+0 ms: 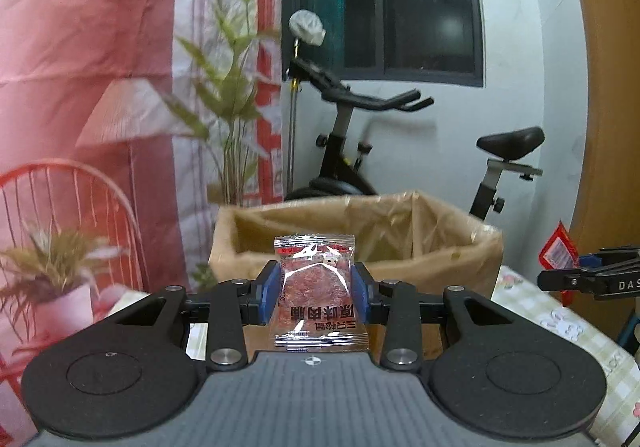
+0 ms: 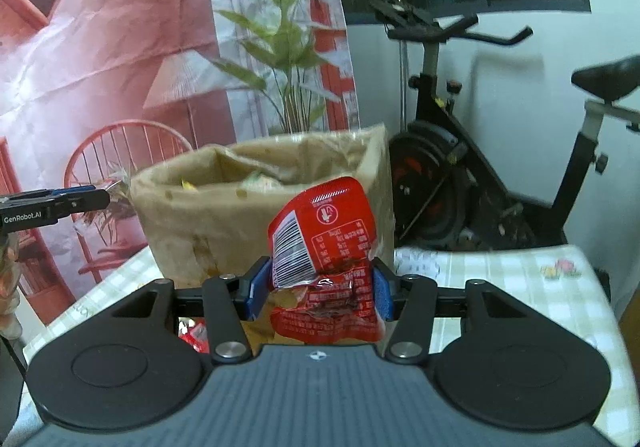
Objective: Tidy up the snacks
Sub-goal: 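Lift both packets over the box and open both grippers inside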
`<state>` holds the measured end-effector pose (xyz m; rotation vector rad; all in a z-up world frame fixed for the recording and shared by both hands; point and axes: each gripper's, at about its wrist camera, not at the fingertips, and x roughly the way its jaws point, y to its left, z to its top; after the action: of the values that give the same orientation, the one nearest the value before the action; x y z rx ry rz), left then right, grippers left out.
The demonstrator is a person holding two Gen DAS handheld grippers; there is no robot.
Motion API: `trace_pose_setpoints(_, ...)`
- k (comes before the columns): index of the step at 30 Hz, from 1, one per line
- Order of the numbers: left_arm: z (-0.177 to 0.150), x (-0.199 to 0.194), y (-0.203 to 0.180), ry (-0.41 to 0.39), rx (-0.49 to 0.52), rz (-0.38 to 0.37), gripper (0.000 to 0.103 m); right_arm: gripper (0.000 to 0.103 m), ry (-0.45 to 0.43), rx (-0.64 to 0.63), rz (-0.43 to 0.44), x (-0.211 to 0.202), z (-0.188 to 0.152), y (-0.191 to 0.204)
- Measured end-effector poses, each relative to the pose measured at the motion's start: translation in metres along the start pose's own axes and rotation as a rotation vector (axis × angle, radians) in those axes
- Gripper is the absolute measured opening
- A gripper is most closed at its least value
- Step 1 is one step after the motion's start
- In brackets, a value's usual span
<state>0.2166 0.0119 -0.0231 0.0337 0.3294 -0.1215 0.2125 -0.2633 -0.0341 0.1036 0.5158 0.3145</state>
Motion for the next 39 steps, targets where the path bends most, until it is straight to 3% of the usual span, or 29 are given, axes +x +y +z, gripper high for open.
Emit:
trace_pose_setpoints(10, 0.034, 0.019, -0.008, -0.043, 0.022, -0.018, 0.040, 0.053, -0.035, -0.076, 0.025, 0.010, 0.051, 0.011)
trace_pose_setpoints(17, 0.052, 0.053, -0.006, -0.046, 0.033, -0.014, 0.040, 0.053, -0.038, -0.126, 0.040, 0.048, 0.081, 0.018)
trace_pose_setpoints(26, 0.046, 0.118, 0.003, 0.064, -0.024, -0.003, 0.041, 0.054, 0.034, -0.142, 0.034, 0.122, 0.087, 0.018)
trace_pose_setpoints(28, 0.041, 0.126, 0.006, 0.095, -0.030, 0.006, 0.045, 0.058, 0.045, -0.125, 0.020, 0.133, 0.083, 0.016)
trace_pose_setpoints(29, 0.039, 0.129, 0.007, 0.110, -0.028, 0.007, 0.050, 0.067, 0.047, -0.110, 0.016, 0.136, 0.081, 0.014)
trace_pose_setpoints(33, 0.031, 0.122, 0.015, 0.124, -0.032, 0.023, 0.076, 0.077, 0.050, -0.086, 0.013, 0.134, 0.072, 0.011)
trace_pose_setpoints(39, 0.031, 0.093, 0.019, 0.121, -0.048, 0.043, 0.077, 0.084, 0.028, -0.085, 0.018, 0.106, 0.069, 0.014)
